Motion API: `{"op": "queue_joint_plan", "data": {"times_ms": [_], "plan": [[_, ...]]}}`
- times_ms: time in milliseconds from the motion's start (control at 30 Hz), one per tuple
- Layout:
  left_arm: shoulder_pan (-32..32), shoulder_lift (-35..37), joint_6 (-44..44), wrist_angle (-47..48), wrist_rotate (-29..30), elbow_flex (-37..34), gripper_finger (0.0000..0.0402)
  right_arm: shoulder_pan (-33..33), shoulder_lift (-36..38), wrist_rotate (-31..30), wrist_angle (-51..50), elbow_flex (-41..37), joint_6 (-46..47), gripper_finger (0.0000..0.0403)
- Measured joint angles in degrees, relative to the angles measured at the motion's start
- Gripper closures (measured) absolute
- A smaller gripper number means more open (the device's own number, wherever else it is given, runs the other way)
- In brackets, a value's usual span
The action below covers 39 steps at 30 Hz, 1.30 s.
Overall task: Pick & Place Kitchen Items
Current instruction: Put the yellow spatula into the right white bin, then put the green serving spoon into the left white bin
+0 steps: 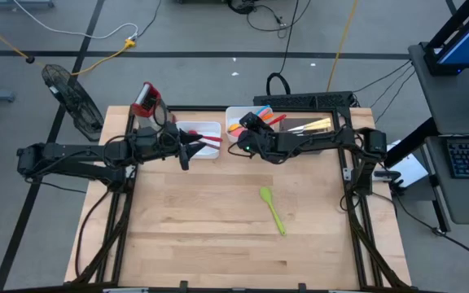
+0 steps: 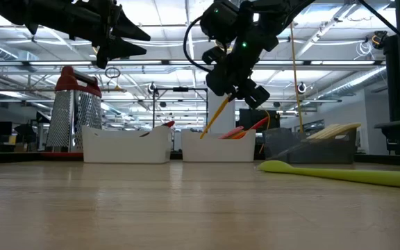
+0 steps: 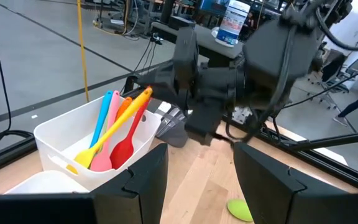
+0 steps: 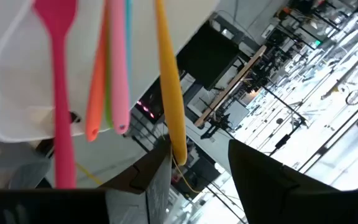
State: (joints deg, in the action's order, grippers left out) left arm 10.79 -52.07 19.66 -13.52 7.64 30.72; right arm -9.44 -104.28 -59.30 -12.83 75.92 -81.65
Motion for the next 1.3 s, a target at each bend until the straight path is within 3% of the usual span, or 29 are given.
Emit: {"op": "queue_joint_plan", "data": {"times_ms": [500, 800, 1067, 1167, 1300], "plan": [[-0.01, 0.00, 0.38, -0.02, -0.02, 0.00, 0.0215, 1.47, 3.30, -2.19, -16.38, -0.15, 9.12, 0.0253], [-0.02, 0.00, 0.13, 0.02, -0.02, 0.00, 0.0215, 1.64, 9.00, -2.44, -17.63, -0.04, 9.75, 0.0253], [-0.02, 0.00, -0.72, 0.11, -0.02, 0.00, 0.0215, 2.77, 15.82, -1.98, -18.72, -0.04, 17.62, 0.0252], [-0.02, 0.00, -1.36, 0.07, -0.03, 0.00, 0.0215, 3.79, 18.21, 1.55, -21.25, -0.09, 23.61, 0.0252], [-0.02, 0.00, -1.44, 0.00, -0.02, 0.00, 0.0215, 5.09, 20.67, 12.93, -24.03, -0.04, 36.05, 0.0252]]}}
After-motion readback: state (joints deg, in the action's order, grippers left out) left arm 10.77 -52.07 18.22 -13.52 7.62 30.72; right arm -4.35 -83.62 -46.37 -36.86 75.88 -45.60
